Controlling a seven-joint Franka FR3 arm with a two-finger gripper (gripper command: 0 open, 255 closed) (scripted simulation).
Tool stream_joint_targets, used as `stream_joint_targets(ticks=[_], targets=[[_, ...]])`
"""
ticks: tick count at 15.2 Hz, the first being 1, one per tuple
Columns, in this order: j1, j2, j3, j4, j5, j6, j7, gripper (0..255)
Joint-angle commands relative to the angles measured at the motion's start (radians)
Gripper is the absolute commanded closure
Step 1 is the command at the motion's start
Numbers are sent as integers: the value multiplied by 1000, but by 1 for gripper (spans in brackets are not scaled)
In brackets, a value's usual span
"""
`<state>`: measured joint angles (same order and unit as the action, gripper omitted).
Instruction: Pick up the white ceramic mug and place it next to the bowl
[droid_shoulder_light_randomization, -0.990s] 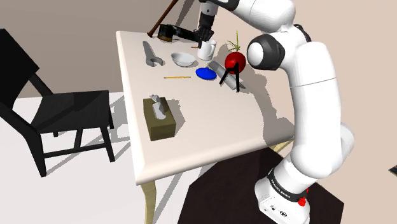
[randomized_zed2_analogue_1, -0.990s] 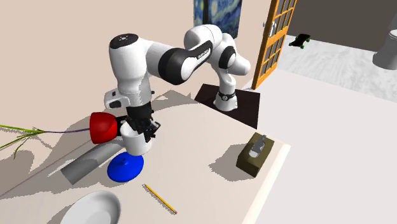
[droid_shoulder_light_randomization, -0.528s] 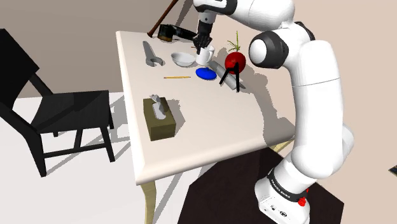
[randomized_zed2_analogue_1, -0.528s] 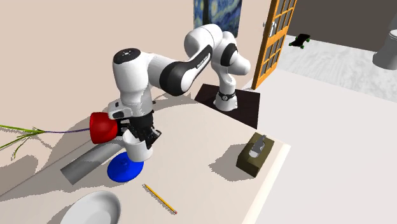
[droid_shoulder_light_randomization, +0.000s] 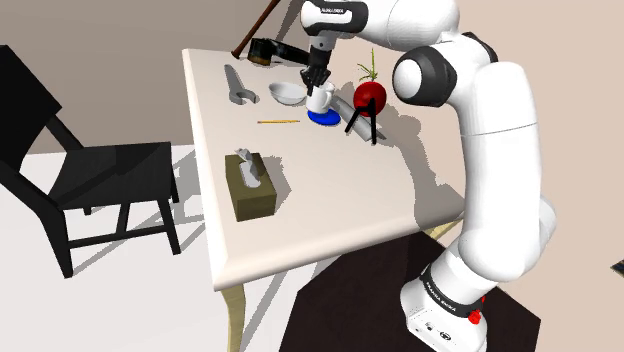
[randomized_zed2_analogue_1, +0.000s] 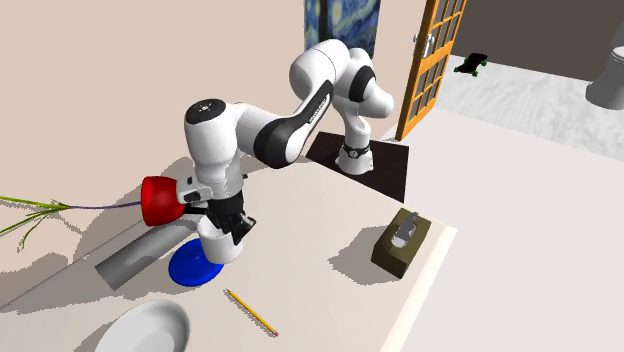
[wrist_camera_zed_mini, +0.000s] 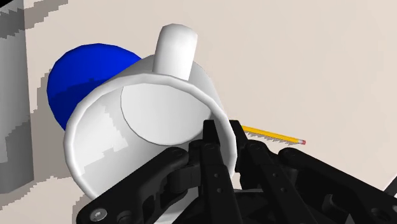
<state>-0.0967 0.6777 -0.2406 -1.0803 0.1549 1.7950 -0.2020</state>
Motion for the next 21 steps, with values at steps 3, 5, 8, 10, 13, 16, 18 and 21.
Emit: stream_joint_targets(ticks=[3,5,8,10,13,16,18,21], targets=[[5,0,1,-51,1,52,-2,255],[7,2,1,-75,2,77,-4,255],[9,7,3,-108,4,115,-6,255],[11,11,4,-127,6,138,-7,255],[12,20,5,-154,8,173,-10,255],[12,23,6,-160,9,182,-10,255],[12,23,6,-160,9,182,-10,255],[12,23,6,-160,9,182,-10,255]])
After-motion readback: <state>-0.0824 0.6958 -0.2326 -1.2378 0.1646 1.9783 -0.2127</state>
